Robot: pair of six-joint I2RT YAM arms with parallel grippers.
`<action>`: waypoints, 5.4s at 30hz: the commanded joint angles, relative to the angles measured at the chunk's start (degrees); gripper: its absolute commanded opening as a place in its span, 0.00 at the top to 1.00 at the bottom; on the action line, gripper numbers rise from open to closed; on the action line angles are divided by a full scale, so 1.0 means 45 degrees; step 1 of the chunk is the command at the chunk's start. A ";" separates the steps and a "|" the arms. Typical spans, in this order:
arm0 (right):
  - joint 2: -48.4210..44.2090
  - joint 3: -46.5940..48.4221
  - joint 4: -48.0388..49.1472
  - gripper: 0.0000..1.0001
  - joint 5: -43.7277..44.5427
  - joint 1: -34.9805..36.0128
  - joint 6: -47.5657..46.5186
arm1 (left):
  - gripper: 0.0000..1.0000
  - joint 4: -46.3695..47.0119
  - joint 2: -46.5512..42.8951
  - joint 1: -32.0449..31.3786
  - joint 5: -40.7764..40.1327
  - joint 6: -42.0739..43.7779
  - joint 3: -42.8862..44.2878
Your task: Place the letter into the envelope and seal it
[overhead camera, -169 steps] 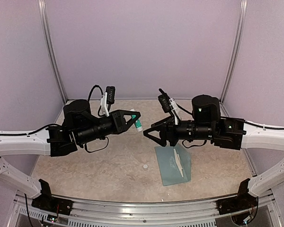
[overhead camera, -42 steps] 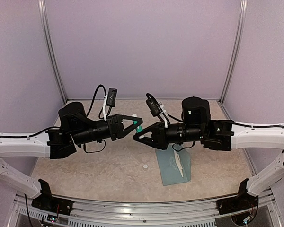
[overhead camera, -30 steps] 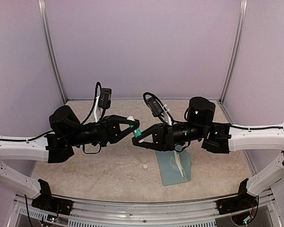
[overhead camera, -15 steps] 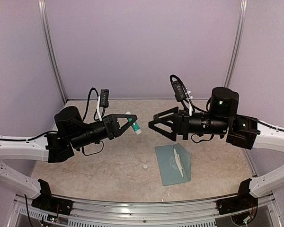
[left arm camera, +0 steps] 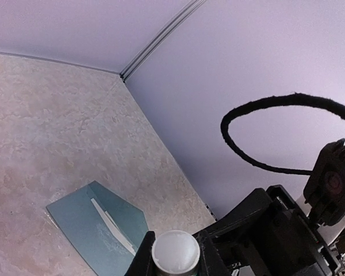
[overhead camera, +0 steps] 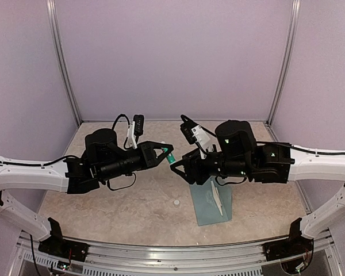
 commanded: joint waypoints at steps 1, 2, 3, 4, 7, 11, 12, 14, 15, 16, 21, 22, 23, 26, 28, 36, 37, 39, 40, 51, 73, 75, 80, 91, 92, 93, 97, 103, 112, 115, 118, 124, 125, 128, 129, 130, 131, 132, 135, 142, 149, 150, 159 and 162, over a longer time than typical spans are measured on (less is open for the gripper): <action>0.0556 0.0429 -0.0648 0.45 0.0844 0.0168 -0.0394 | 0.91 -0.0140 0.0166 -0.0125 -0.0457 -0.0181 0.0385; 0.0658 0.0470 -0.0649 0.47 0.0849 0.0181 -0.0394 | 0.91 -0.0155 0.0176 -0.0142 -0.0448 -0.0195 0.0385; 0.0722 0.0490 -0.0634 0.50 0.0837 0.0185 -0.0407 | 0.91 -0.0160 0.0194 -0.0145 -0.0457 -0.0196 0.0400; 0.0771 0.0512 -0.0603 0.52 0.0836 0.0183 -0.0411 | 0.91 -0.0175 0.0212 -0.0135 -0.0458 -0.0182 0.0411; 0.0849 0.0525 -0.0395 0.61 0.0711 0.0185 -0.0447 | 0.91 -0.0326 0.0290 -0.0145 -0.0414 -0.0120 0.0527; 0.0846 0.0442 -0.0144 0.62 0.0556 0.0199 -0.0412 | 0.91 -0.0361 0.0430 -0.0145 -0.0286 -0.0099 0.0630; 0.0831 0.0406 -0.0073 0.62 0.0515 0.0202 -0.0392 | 0.91 -0.0361 0.0460 -0.0145 -0.0273 -0.0099 0.0640; 0.0856 0.0370 0.0039 0.61 0.0381 0.0193 -0.0394 | 0.91 -0.0375 0.0505 -0.0155 -0.0263 -0.0098 0.0685; 0.0900 0.0377 0.0040 0.61 0.0364 0.0202 -0.0389 | 0.91 -0.0348 0.0528 -0.0164 -0.0236 -0.0099 0.0689; 0.0942 0.0385 0.0040 0.61 0.0379 0.0200 -0.0389 | 0.91 -0.0333 0.0530 -0.0164 -0.0211 -0.0099 0.0699; 0.1059 0.0426 0.0099 0.72 0.0572 0.0202 -0.0369 | 0.91 -0.0297 0.0536 -0.0202 -0.0146 -0.0079 0.0719; 0.1050 0.0414 0.0152 0.75 0.0583 0.0198 -0.0372 | 0.91 -0.0297 0.0539 -0.0203 -0.0128 -0.0062 0.0717; 0.1029 0.0395 0.0210 0.76 0.0572 0.0195 -0.0367 | 0.91 -0.0287 0.0532 -0.0194 -0.0112 -0.0060 0.0702; 0.1068 0.0375 0.0387 0.77 0.0505 0.0189 -0.0338 | 0.91 -0.0268 0.0485 -0.0223 -0.0068 -0.0079 0.0654; 0.1128 0.0387 0.0451 0.78 0.0417 0.0202 -0.0335 | 0.91 -0.0244 0.0440 -0.0233 -0.0048 -0.0057 0.0605; 0.0776 -0.0091 0.1378 1.00 -0.0464 0.0071 -0.0043 | 0.93 0.1076 -0.0074 -0.0261 0.0893 0.0521 -0.0162; 0.0570 -0.0310 0.1784 1.00 -0.0904 -0.0024 0.0050 | 0.94 0.1325 -0.0152 -0.0259 0.1110 0.0687 -0.0299; 0.0144 -0.0836 0.2826 1.00 -0.2262 -0.0341 0.0371 | 0.94 0.1881 -0.0376 -0.0262 0.1864 0.1162 -0.0521; -0.0038 -0.1128 0.3401 1.00 -0.3079 -0.0510 0.0544 | 0.94 0.2143 -0.0428 -0.0262 0.2310 0.1448 -0.0647; -0.0179 -0.2435 0.8308 1.00 -1.0975 -0.1165 0.2831 | 0.94 0.5155 -0.1511 -0.0373 0.7215 0.2940 -0.1841; -0.2166 -0.3574 0.7396 0.23 -0.4778 -0.0198 0.1786 | 0.93 0.6115 -0.1962 -0.1602 0.2281 0.3183 -0.1952; -0.2070 -0.3149 0.6434 0.22 -0.3075 0.0310 0.1198 | 0.93 0.5120 -0.1867 -0.1604 0.1296 0.2791 -0.1447; -0.1572 -0.2120 0.3932 0.29 -0.0341 0.0868 0.0417 | 0.93 0.3429 -0.1711 -0.1612 -0.0400 0.2148 -0.0856; -0.0521 -0.0881 0.2661 0.36 0.1608 0.1530 -0.0981 | 0.93 0.2225 -0.1623 -0.1611 -0.0438 0.1737 -0.0299; -0.0451 -0.0785 0.2545 0.38 0.1628 0.1548 -0.1098 | 0.93 0.2089 -0.1618 -0.1615 -0.0438 0.1752 -0.0242; -0.0416 -0.0697 0.2436 0.41 0.1645 0.1560 -0.1195 | 0.93 0.1969 -0.1617 -0.1615 -0.0439 0.1756 -0.0196; -0.0363 -0.0535 0.2320 0.47 0.1746 0.1646 -0.1477 | 0.93 0.1675 -0.1564 -0.1615 -0.0442 0.1776 -0.0085; -0.0410 -0.0482 0.2320 0.50 0.1866 0.1684 -0.1594 | 0.93 0.1397 -0.1491 -0.1626 -0.0428 0.1737 0.0027; -0.0373 -0.0441 0.2320 0.65 0.1865 0.1704 -0.1673 | 0.94 0.1255 -0.1405 -0.1615 -0.0360 0.1776 0.0103; -0.0391 -0.0441 0.2320 0.66 0.1882 0.1707 -0.1698 | 0.94 0.1173 -0.1383 -0.1615 -0.0324 0.1766 0.0120; -0.0410 -0.0430 0.2320 0.68 0.1919 0.1707 -0.1698 | 0.94 0.1149 -0.1382 -0.1617 -0.0288 0.1781 0.0113; -0.0391 -0.0414 0.2067 0.68 0.1924 0.1707 -0.1683 | 0.94 0.0946 -0.1286 -0.1610 -0.0067 0.1832 0.0254; -0.0391 -0.0412 0.2034 0.68 0.1924 0.1707 -0.1676 | 0.94 0.0908 -0.1254 -0.1622 -0.0019 0.1834 0.0281; -0.0428 -0.0450 0.2008 0.67 0.1943 0.1696 -0.1658 | 0.94 0.0837 -0.1223 -0.1611 0.0067 0.1816 0.0323; -0.0447 -0.0460 0.2007 0.67 0.1970 0.1705 -0.1658 | 0.94 0.0834 -0.1197 -0.1615 0.0079 0.1825 0.0326; -0.0464 -0.0461 0.2017 0.67 0.1981 0.1706 -0.1658 | 0.94 0.0818 -0.1189 -0.1610 0.0085 0.1816 0.0322; -0.0483 -0.0474 0.2008 0.67 0.1982 0.1707 -0.1658 | 0.94 0.0816 -0.1178 -0.1612 0.0081 0.1825 0.0326; -0.0505 -0.0473 0.2007 0.69 0.1982 0.1707 -0.1658 | 0.94 0.0816 -0.1169 -0.1605 0.0098 0.1816 0.0326; -0.0580 -0.0537 0.2079 0.83 0.1913 0.1716 -0.1675 | 0.94 0.0797 -0.1168 -0.1622 0.0146 0.1828 0.0325; -0.1004 -0.0936 0.2834 0.98 0.0605 0.1678 -0.1538 | 0.94 0.1105 -0.1274 -0.1620 0.1116 0.2626 0.0167; -0.1391 -0.1650 0.4777 1.00 -0.4629 0.0942 -0.0673 | 0.94 0.1956 -0.1630 -0.1611 0.3717 0.4214 -0.0285; -0.1351 -0.1719 0.5115 1.00 -0.5684 0.0845 -0.0463 | 0.94 0.2126 -0.1650 -0.1617 0.4038 0.4333 -0.0324; -0.0873 -0.2239 0.8412 1.00 -1.0432 0.0412 0.1641 | 0.95 0.3761 -0.1639 -0.1666 0.6083 0.4340 -0.0784; -0.0860 -0.2467 0.9259 1.00 -1.0893 0.0312 0.2223 | 0.95 0.3936 -0.1600 -0.1725 0.6282 0.4354 -0.0806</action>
